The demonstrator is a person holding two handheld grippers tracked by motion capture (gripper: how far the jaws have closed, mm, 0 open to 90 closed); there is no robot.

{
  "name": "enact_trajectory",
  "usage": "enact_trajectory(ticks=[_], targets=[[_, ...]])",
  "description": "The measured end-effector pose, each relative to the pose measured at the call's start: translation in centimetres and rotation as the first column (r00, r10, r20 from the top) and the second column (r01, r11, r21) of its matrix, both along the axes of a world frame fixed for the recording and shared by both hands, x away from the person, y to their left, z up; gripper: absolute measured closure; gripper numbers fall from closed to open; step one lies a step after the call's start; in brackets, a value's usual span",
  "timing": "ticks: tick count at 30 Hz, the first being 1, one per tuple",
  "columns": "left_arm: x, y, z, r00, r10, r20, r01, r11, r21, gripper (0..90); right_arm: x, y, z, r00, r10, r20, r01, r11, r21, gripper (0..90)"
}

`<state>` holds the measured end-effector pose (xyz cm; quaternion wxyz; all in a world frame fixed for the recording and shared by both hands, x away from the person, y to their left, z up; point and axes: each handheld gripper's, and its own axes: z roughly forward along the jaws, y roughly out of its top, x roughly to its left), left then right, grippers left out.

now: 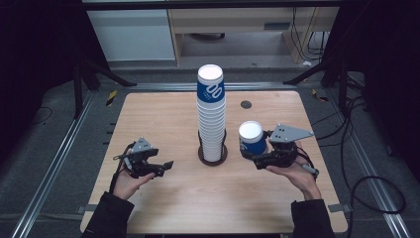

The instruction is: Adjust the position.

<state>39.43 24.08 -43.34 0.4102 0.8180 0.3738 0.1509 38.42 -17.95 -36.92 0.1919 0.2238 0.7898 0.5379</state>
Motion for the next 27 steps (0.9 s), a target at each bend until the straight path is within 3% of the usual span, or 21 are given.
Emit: enact_trajectory(ticks=[3,11,15,20,27], targets=[[-0.2,-0.4,0.1,0.9997,-0.025,-0.001,0.025,0.9996,0.008,20.4,-0.3,0.6,-0.6,0.9987,0.051,-0.002,-0.051,0.998,-0.045,20.6],[-0.6,-1.2,0.5,0.9969,-0.079,-0.003,0.079,0.9969,-0.002,20.5,-0.6,1.5,-1.5,0.9927,0.119,-0.02,-0.121,0.988,-0.091,20.6],[-0.8,-1.4,0.9,0.9936,-0.113,-0.001,0.113,0.9936,0.007,20.2,-0.4,2.4,-2.2,0.988,0.15,-0.037,-0.153,0.98,-0.13,20.5],[-1.1,-1.5,1.4,0.991,-0.134,0.001,0.134,0.9909,-0.012,20.2,-0.1,3.4,-3.1,0.984,0.168,-0.059,-0.175,0.971,-0.161,20.5],[-1.6,-2.2,1.6,0.9839,-0.178,0.007,0.178,0.9839,-0.01,20.1,0.0,4.8,-3.8,0.976,0.208,-0.063,-0.217,0.953,-0.21,20.5]])
